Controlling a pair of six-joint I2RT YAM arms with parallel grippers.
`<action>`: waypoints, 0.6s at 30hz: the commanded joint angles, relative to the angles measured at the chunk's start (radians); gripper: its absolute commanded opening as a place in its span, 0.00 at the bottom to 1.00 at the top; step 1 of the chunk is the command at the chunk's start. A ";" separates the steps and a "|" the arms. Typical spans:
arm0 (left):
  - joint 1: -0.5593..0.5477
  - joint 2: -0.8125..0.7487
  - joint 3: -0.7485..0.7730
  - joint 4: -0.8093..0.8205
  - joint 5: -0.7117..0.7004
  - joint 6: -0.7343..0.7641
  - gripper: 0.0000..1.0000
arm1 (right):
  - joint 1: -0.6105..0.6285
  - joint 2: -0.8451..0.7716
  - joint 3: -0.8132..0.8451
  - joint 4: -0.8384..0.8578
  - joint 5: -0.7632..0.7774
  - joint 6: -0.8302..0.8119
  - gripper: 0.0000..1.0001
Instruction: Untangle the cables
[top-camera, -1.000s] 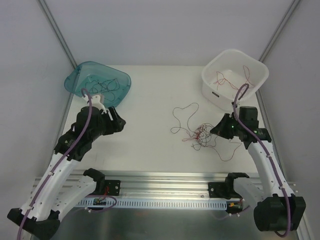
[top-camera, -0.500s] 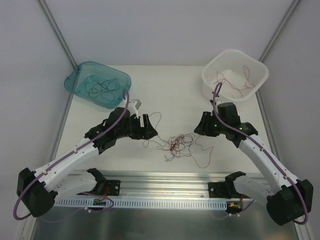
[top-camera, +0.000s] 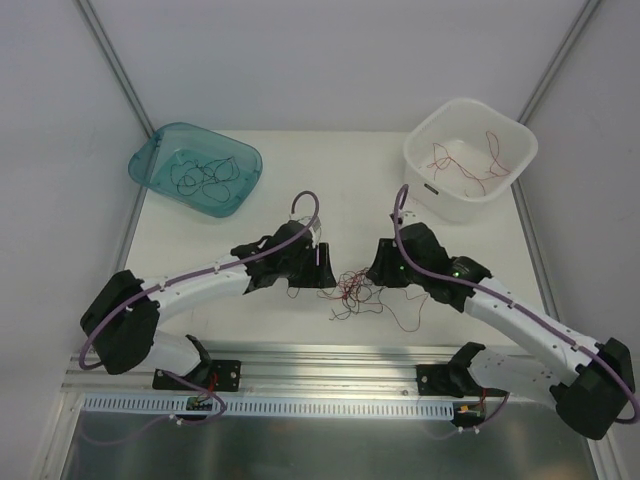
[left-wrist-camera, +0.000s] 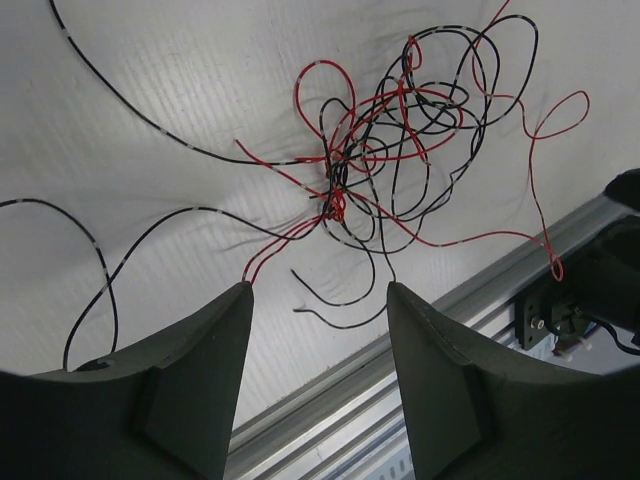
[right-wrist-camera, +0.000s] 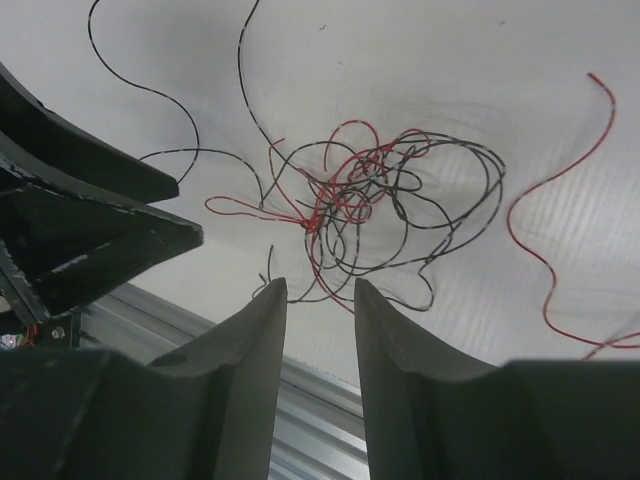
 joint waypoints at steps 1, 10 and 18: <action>-0.021 0.069 0.082 0.051 -0.039 -0.041 0.56 | 0.047 0.105 -0.023 0.114 0.057 0.114 0.36; -0.054 0.247 0.147 0.060 -0.046 -0.072 0.52 | 0.061 0.327 -0.073 0.268 0.040 0.256 0.37; -0.065 0.393 0.170 0.065 -0.060 -0.104 0.43 | 0.073 0.516 -0.093 0.377 0.005 0.321 0.41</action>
